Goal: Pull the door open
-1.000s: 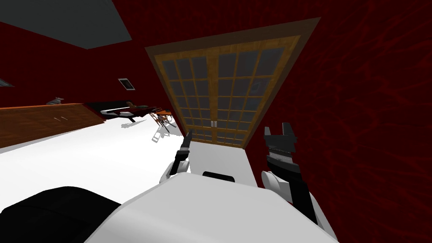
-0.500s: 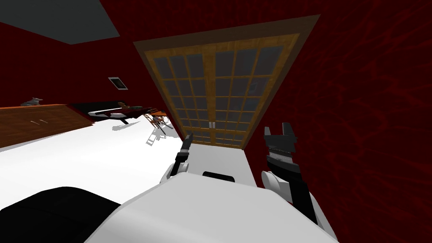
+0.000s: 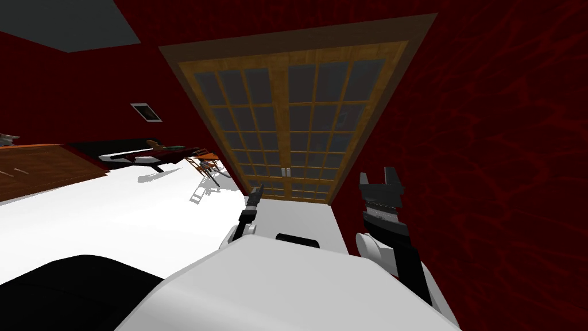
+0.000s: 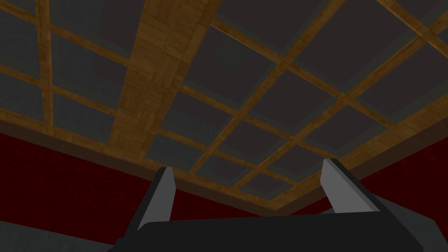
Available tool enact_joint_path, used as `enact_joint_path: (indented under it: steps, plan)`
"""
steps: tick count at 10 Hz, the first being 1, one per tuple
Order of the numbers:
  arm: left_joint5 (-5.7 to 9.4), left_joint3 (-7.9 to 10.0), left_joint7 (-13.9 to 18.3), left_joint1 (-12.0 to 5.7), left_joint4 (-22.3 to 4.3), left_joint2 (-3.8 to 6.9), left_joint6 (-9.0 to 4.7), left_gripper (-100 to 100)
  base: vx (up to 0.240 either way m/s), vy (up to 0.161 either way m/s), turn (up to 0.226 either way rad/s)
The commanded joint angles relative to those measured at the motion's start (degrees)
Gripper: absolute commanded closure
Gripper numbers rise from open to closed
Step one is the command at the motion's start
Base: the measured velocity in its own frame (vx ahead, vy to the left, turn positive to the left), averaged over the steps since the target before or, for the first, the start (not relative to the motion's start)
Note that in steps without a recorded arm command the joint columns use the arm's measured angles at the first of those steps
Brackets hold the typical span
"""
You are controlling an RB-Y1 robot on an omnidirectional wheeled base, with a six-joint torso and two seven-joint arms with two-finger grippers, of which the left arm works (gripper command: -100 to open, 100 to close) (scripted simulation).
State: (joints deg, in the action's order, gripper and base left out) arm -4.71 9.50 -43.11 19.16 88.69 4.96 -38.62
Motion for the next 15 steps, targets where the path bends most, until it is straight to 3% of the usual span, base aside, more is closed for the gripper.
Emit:
enact_joint_path:
  steps: [1, 15]
  plan:
    - [-0.53, 0.70, -2.29, -0.57, -2.48, 0.14, -0.61, -100, 0.096, 0.005, -0.053]
    - [-5.04, 5.34, -19.52, -4.01, -20.51, -1.02, -4.83, -100, 0.101, 0.003, -0.062]
